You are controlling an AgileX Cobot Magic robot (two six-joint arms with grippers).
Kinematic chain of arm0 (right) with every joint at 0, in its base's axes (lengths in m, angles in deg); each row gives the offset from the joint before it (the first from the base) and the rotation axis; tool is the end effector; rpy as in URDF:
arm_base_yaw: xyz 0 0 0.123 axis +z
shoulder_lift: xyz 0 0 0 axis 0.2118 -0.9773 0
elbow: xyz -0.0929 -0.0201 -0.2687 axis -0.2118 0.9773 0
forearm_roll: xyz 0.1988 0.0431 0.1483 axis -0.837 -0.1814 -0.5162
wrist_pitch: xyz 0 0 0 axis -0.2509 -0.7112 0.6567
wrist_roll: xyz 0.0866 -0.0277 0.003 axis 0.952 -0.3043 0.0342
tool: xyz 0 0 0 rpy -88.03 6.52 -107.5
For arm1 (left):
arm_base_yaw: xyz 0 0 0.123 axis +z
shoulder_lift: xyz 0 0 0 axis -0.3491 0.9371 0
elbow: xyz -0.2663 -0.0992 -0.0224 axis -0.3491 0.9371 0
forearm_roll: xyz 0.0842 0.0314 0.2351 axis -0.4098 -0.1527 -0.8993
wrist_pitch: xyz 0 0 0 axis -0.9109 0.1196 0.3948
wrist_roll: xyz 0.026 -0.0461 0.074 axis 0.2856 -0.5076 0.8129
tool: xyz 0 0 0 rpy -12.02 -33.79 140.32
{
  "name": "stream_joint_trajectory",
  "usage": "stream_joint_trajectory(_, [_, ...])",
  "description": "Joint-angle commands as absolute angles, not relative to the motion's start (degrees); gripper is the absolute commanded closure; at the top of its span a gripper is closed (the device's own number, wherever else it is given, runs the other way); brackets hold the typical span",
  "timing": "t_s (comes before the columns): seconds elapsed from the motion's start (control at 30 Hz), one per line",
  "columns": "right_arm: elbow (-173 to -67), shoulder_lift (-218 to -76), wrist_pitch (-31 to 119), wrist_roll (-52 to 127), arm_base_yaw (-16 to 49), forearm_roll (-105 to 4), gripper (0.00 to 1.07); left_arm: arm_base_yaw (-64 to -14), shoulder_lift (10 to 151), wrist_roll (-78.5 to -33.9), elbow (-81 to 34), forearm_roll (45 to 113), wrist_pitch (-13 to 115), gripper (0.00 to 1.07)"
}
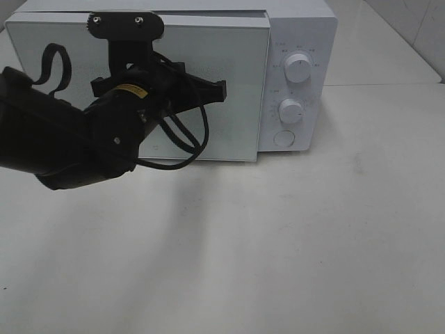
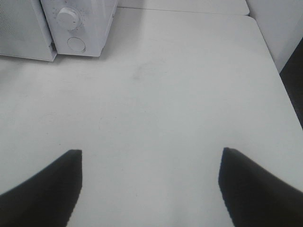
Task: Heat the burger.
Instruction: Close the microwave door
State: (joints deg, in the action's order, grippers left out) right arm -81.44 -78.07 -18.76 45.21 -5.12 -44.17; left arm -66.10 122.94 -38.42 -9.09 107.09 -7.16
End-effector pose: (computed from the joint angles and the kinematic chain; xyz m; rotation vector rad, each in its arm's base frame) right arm -0.0049 -0.0086 0.2824 -0.0710 2.0002 -0.0113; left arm 0.3060 -0.2490 0.1803 0.1656 1.7477 -0.2604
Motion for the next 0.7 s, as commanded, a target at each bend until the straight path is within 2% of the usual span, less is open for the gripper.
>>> stream_joint_trajectory(0.03, [-81.2, -76.6, -18.4, 45.0, -5.5, -44.2, 0.31, -66.3, 124.0, -37.0, -11.0, 108.1, -6.2, 1.07])
stream_joint_trajectory(0.43, [-81.2, -76.6, -18.4, 45.0, -5.4, -44.2, 0.31, -65.5, 127.6, -33.4, -17.1, 111.4, -5.3, 1.07])
stream_joint_trajectory(0.7, [-81.2, -76.6, -18.4, 45.0, -5.4, -44.3, 0.31, -62.9, 128.6, -33.4, -21.0, 111.8, -3.0, 1.07])
